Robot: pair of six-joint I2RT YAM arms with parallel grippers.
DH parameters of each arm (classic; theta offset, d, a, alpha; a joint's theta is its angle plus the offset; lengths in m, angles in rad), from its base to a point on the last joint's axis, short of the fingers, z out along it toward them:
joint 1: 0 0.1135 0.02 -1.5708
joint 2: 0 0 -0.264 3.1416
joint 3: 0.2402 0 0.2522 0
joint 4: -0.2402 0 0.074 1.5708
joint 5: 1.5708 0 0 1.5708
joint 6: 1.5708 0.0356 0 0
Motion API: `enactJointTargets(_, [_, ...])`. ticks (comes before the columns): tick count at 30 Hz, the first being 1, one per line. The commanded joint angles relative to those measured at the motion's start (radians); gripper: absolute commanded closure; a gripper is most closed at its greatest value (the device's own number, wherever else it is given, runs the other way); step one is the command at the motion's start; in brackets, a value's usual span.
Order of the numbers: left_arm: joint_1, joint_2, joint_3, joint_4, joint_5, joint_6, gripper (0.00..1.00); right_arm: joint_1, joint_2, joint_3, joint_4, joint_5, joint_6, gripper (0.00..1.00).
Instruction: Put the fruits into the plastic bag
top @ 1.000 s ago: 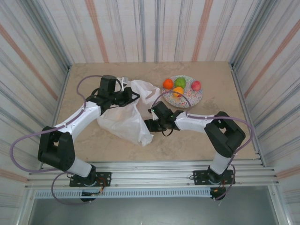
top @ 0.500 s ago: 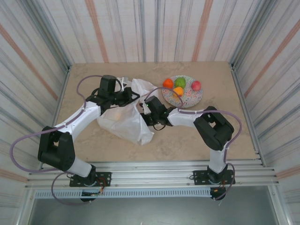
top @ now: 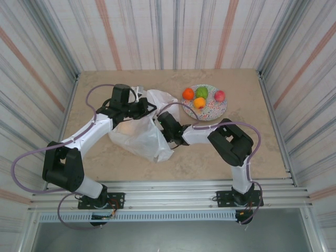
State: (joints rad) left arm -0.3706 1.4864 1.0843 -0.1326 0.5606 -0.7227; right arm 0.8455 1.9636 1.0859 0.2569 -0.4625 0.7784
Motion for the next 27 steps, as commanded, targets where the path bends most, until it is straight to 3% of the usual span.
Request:
enactJointTargets(1, [0.013,-0.015,0.007,0.000,0.016,0.009,1.00,-0.019,-0.085,-0.030,-0.031,0.029,-0.010,0.08])
enactJointTargets(11, [0.019,-0.024,0.001,-0.006,0.019,0.014,1.00,-0.080,-0.253,-0.122,-0.206,0.187,-0.094,0.03])
enactJointTargets(20, [0.021,-0.029,-0.016,0.004,0.016,0.011,1.00,-0.144,-0.358,-0.163,-0.300,0.412,-0.093,0.00])
enactJointTargets(27, [0.020,-0.018,-0.015,0.005,0.026,0.012,1.00,-0.201,-0.467,-0.202,-0.289,0.441,-0.129,0.00])
